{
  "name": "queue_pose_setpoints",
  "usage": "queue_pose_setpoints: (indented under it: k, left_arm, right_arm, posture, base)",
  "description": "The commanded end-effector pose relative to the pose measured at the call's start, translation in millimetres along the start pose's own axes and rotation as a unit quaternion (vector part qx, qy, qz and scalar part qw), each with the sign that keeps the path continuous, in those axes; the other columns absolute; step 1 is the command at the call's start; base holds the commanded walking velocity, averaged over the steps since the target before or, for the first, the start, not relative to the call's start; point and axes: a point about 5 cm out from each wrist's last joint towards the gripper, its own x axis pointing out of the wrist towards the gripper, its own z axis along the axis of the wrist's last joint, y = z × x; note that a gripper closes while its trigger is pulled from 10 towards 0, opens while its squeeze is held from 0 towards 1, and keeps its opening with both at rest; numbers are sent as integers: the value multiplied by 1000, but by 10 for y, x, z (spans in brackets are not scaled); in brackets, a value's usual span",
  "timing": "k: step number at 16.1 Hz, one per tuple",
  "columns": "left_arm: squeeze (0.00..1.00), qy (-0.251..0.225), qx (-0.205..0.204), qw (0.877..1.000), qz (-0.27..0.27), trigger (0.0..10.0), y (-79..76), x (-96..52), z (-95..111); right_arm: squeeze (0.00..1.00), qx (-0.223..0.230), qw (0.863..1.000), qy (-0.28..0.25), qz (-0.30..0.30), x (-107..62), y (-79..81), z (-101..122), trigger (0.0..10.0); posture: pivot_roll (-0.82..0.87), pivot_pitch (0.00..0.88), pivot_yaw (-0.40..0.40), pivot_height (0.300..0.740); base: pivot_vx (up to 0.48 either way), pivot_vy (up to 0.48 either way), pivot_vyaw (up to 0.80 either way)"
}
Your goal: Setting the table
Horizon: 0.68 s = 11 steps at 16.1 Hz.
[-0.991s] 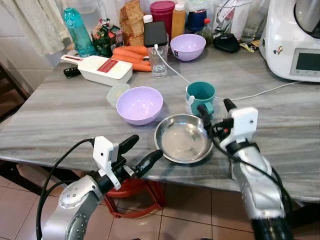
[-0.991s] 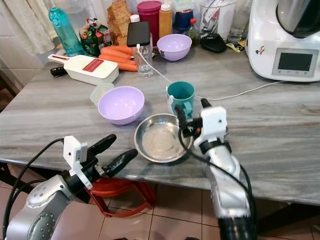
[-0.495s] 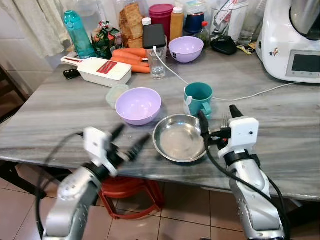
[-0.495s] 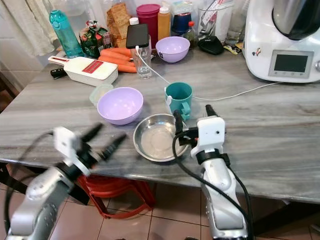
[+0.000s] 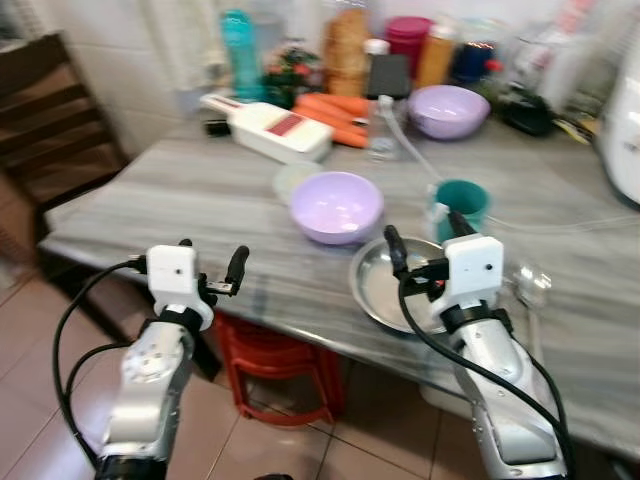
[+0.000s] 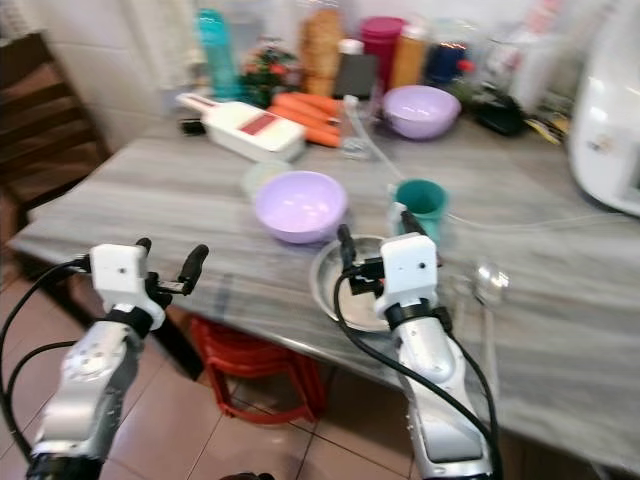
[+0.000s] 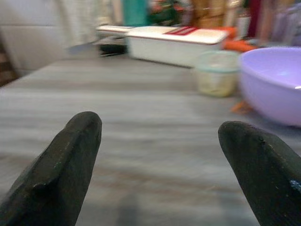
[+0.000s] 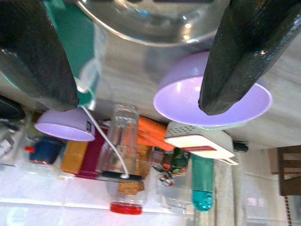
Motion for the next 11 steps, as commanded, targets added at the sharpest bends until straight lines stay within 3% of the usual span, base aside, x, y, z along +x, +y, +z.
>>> queue_pose_setpoints:
  k: [1, 6, 11]
  left_arm:
    - [0, -3, 19, 1000, 14, 10000, 26, 18, -13]
    - [0, -3, 13, 998, 59, 10000, 87, 115, -23]
    - [0, 14, 20, 996, 81, 10000, 49, 143, -91]
  right_arm:
    - [0, -1, 1000, -15, 15, 36, 71, 73, 10000]
    - [0, 0, 1000, -18, 17, 50, 108, 79, 10000]
    - [0, 6, 999, -23, 29, 95, 152, 93, 10000]
  posture:
    - [-104, 23, 66, 740]
    - [-120, 9, 70, 740]
    - [-120, 0, 65, 740]
  base:
    - [0, 0, 800]
    - [0, 0, 800]
    - [0, 0, 800]
